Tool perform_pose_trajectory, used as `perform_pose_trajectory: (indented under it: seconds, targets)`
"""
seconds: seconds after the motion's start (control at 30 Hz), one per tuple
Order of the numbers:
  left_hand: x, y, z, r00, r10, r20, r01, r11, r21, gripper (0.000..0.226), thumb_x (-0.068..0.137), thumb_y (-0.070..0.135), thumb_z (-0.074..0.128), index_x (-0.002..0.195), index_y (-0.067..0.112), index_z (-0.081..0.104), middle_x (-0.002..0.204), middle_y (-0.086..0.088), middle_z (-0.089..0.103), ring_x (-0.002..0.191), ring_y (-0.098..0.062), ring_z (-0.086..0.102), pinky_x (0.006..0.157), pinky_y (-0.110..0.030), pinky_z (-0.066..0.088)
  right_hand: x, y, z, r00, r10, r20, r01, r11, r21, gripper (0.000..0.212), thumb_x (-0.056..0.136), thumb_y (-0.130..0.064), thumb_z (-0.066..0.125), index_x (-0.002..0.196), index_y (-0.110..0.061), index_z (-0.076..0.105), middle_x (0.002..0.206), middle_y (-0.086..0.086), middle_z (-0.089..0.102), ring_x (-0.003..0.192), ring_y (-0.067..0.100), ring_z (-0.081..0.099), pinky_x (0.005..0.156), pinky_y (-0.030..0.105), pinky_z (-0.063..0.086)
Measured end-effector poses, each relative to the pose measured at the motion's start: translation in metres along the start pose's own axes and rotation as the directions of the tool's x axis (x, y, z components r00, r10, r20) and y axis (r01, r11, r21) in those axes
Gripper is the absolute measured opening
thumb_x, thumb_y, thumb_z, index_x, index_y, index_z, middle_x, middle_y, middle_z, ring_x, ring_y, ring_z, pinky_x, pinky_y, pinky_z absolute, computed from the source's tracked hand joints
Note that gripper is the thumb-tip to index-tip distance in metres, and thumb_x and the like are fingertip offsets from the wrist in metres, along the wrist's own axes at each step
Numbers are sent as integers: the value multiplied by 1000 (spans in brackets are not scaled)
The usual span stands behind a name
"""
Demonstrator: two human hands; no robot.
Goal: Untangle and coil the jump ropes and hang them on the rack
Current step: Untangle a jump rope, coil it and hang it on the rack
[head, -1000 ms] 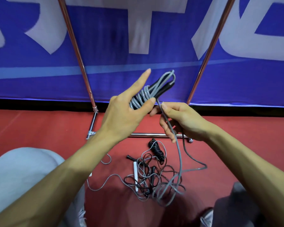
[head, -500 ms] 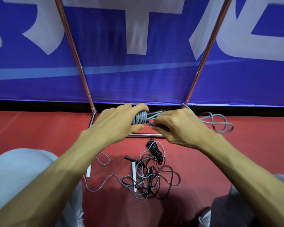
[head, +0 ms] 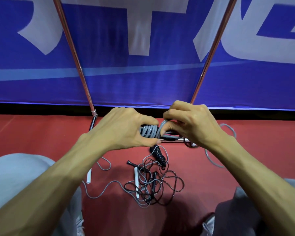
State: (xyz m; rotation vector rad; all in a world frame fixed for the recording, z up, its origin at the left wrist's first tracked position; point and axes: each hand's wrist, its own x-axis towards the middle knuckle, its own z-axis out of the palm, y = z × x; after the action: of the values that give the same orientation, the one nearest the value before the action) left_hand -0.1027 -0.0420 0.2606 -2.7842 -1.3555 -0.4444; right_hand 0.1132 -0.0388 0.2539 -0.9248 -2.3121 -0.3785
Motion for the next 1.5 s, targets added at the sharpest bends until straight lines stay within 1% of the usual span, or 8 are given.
perform_pose_trajectory:
  seconds: [0.13,0.3,0.5,0.77,0.9,1.1,1.27,1.5]
  targets:
    - [-1,-1,-4,999,-31,-15,28,991,-132,52,65,77,45,104,48,64,64,6,60,60,-17,48,56,-30,44,3,5,1,984,105,141,-134,967,215,34,90,-47,53,91,-18,71,85,-7,60,70,16,60,55,36,49]
    - [-6,3,-7,996,-26,79,51,944,-325,34,67,66,65,98,51,68,59,6,52,58,-14,39,52,-27,37,5,8,1,827,124,549,-497,619,608,14,91,-17,58,98,-12,68,95,2,70,86,13,65,82,25,50]
    - [-6,6,-10,992,-114,44,117,789,-603,32,69,54,77,98,40,75,62,-2,63,47,-13,42,51,-29,43,7,4,2,792,224,568,-609,339,717,12,92,-1,55,86,-10,60,81,2,64,74,11,58,69,21,49]
    - [-4,-4,5,948,-312,-62,247,845,-474,52,68,71,64,114,50,61,63,10,59,63,-12,47,66,-35,48,2,-17,32,677,347,648,-729,431,531,33,100,-9,33,75,-6,54,45,5,53,47,22,56,53,30,48]
    - [-1,-3,5,946,-316,-66,253,854,-454,54,80,59,61,130,66,41,54,0,50,56,-20,42,60,-35,44,2,-22,33,638,357,682,-765,390,512,21,102,-19,41,86,-8,50,56,4,57,48,24,61,52,33,49]
    - [2,4,9,905,-418,-75,395,893,-216,36,85,60,57,118,45,59,86,0,65,97,-32,59,73,-34,43,-4,-31,35,605,324,727,-720,612,326,9,95,-17,51,88,-15,54,67,-2,66,59,18,66,62,34,54]
    - [7,-5,11,869,-478,-123,461,875,-146,36,88,59,53,118,41,56,86,-5,63,94,-36,60,68,-33,36,-5,-27,35,588,480,651,-621,784,-17,17,93,-27,50,84,-14,58,86,12,68,80,33,60,62,33,42]
    - [10,-8,28,902,-409,-135,426,895,133,40,88,57,52,122,35,51,95,-6,70,91,-38,65,65,-31,34,-7,-34,24,758,305,576,-351,936,-34,19,98,-30,43,91,-16,52,73,8,54,73,37,56,59,39,39]
